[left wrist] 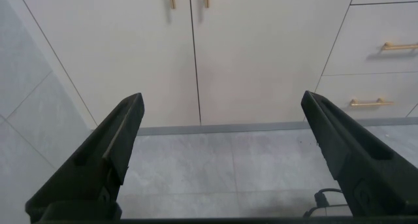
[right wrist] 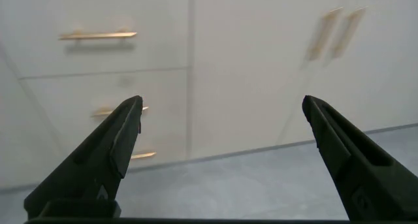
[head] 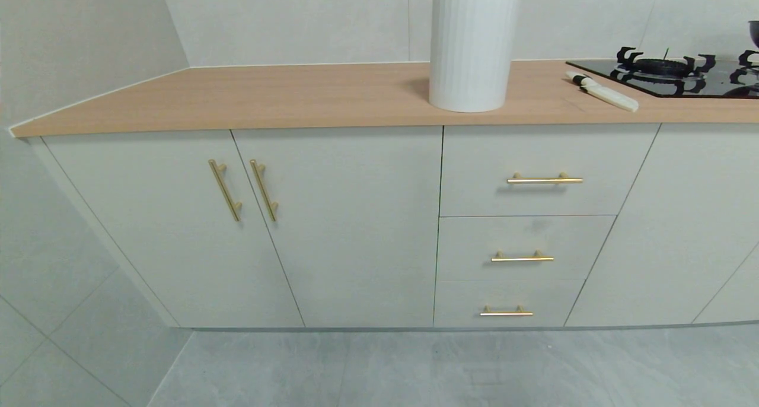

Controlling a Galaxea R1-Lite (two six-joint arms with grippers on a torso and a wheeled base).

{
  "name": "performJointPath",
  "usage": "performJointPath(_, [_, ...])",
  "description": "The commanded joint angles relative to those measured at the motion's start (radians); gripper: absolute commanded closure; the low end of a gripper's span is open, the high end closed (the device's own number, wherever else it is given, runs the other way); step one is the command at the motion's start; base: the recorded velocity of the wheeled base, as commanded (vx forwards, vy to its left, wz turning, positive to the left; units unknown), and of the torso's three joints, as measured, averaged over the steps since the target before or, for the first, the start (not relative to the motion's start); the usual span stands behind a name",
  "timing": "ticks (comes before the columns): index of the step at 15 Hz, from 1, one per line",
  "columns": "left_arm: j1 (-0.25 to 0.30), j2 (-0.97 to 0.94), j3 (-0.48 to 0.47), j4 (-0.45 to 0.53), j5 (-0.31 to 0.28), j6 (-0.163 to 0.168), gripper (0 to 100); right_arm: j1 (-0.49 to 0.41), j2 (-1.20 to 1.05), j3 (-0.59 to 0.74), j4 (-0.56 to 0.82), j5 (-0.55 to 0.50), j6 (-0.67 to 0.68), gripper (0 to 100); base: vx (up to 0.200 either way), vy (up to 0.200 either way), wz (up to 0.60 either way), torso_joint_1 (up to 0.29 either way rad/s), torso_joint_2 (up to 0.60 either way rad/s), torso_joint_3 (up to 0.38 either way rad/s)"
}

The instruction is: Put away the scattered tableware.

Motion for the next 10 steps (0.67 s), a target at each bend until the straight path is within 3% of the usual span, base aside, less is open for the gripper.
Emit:
performJointPath(1, [0.000, 0.000, 0.000, 0.000, 0.000, 0.000, 0, -0.074, -0.234, 0.002, 0.104, 0.007, -0.027, 0, 0.000, 0.000, 0.00, 0.000, 0.00, 0.000])
performJointPath(5, [0.000, 0.000, 0.000, 0.000, 0.000, 0.000, 0, -0.116, -0.346, 0.014, 0.149, 0.021, -0.030, 0, 0.000, 0.000, 0.00, 0.000, 0.00, 0.000])
performJointPath(8, [0.000, 0.000, 0.000, 0.000, 0.000, 0.000, 0, -0.124, -0.367, 0.108, 0.109, 0.147, -0.030, 0, 0.000, 0.000, 0.00, 0.000, 0.00, 0.000])
performJointPath(10, [0.000, 0.000, 0.000, 0.000, 0.000, 0.000, 0, -0.124, -0.367, 0.255, 0.012, 0.317, -0.022, 0, 0.000, 0.000, 0.00, 0.000, 0.00, 0.000])
